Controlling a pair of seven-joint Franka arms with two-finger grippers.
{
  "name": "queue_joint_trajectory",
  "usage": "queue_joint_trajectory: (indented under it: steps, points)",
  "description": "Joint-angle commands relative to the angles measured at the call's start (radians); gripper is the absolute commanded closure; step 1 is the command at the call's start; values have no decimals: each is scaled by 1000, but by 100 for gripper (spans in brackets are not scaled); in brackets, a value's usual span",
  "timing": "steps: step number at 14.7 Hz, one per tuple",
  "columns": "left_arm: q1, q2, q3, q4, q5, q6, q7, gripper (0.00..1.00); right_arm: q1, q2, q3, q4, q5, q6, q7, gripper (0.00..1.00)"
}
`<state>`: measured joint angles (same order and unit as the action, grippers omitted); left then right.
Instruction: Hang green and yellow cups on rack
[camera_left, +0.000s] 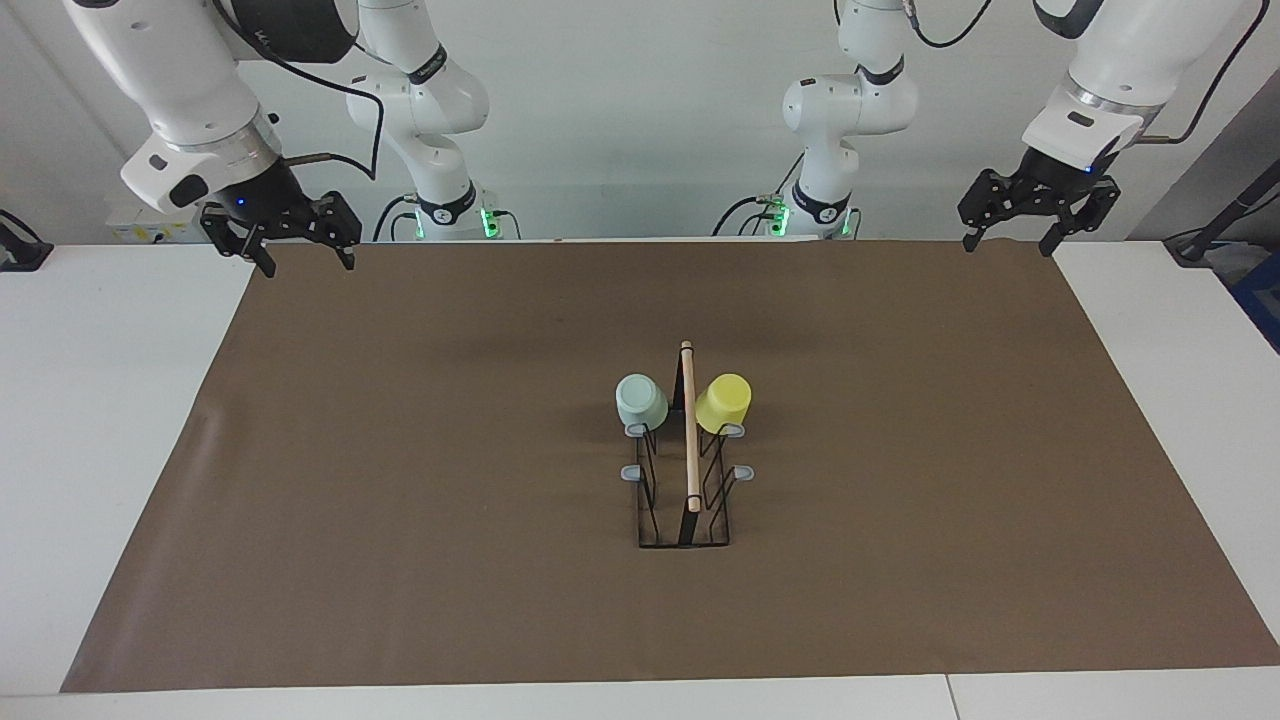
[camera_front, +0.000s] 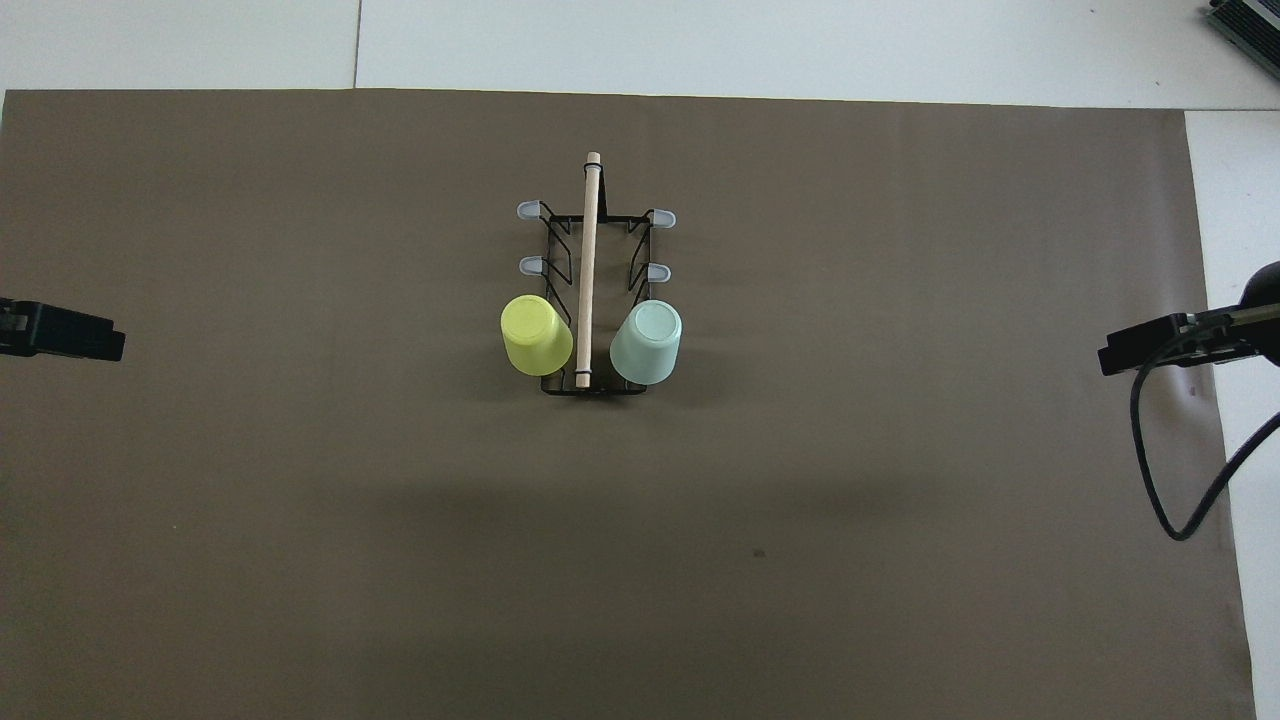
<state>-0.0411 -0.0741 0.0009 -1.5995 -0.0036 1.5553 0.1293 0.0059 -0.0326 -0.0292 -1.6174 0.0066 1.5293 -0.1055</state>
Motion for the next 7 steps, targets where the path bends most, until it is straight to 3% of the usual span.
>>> queue_joint_trajectory:
  steps: [1,7]
  points:
    - [18,36,-18,58,-12,-29,19,0,-14,-18,6,-18,19,-6,12,0]
    - [-2,105,-12,142,-13,-72,16,0,-14,-18,6,-18,19,-6,12,0]
